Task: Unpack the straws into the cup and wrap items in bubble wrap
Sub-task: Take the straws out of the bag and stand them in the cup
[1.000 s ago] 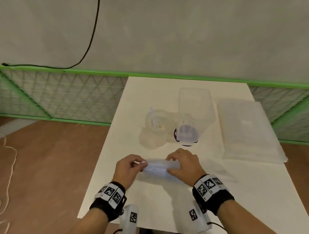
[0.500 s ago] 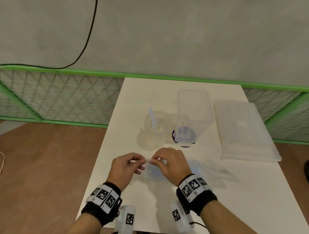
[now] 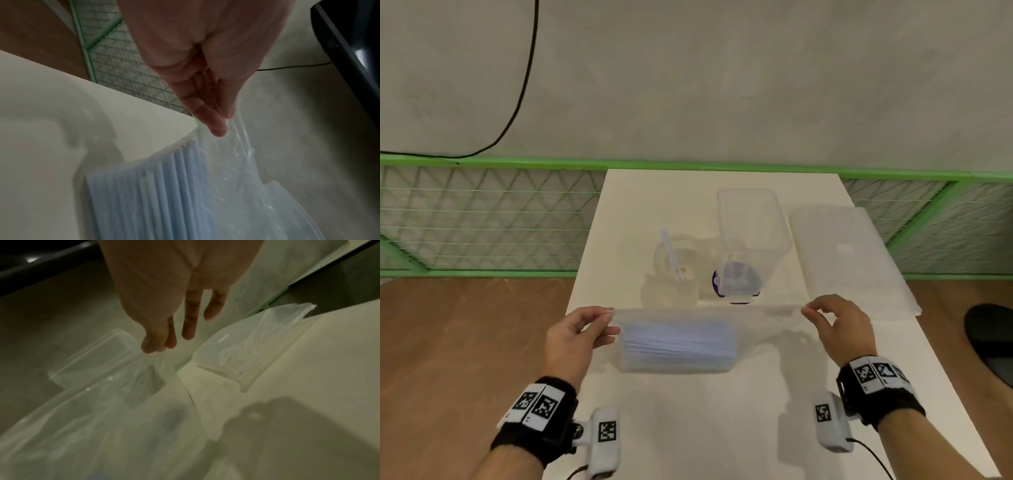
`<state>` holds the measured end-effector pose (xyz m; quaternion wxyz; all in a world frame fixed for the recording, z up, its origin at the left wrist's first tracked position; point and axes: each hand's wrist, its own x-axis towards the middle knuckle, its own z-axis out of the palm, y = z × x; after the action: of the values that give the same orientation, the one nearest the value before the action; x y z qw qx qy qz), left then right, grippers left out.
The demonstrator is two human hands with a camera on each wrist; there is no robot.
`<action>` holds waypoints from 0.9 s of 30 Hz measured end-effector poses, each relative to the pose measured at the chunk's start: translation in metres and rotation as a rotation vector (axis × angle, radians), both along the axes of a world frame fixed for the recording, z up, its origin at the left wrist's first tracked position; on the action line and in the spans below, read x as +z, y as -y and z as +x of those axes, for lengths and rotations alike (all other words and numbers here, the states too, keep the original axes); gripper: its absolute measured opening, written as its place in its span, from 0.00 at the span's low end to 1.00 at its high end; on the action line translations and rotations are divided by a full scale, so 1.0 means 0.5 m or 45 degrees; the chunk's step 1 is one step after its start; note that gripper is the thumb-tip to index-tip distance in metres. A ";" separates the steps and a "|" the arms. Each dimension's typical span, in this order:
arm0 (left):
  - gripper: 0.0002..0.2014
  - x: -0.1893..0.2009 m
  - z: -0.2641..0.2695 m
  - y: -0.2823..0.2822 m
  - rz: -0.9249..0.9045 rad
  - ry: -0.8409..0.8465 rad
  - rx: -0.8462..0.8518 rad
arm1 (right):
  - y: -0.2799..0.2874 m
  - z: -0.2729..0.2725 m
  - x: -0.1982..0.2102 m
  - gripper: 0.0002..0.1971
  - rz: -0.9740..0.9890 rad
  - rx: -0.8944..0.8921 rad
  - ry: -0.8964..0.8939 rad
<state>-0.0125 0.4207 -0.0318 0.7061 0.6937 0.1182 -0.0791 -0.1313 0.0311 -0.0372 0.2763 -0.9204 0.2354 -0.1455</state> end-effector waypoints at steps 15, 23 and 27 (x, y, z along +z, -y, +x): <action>0.08 0.044 -0.049 0.100 0.731 0.081 -0.382 | -0.080 0.020 -0.006 0.09 0.275 0.299 -0.273; 0.15 0.065 -0.067 0.106 0.848 0.112 -0.413 | -0.080 0.021 0.004 0.41 0.099 0.552 -0.564; 0.20 0.065 -0.071 0.108 0.988 0.324 -0.694 | -0.089 0.021 -0.001 0.31 -0.021 0.480 -0.469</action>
<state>-0.0480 0.3670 0.0006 0.3579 0.9155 -0.1341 -0.1258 -0.1208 0.0757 -0.0375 0.2436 -0.9611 0.1049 0.0765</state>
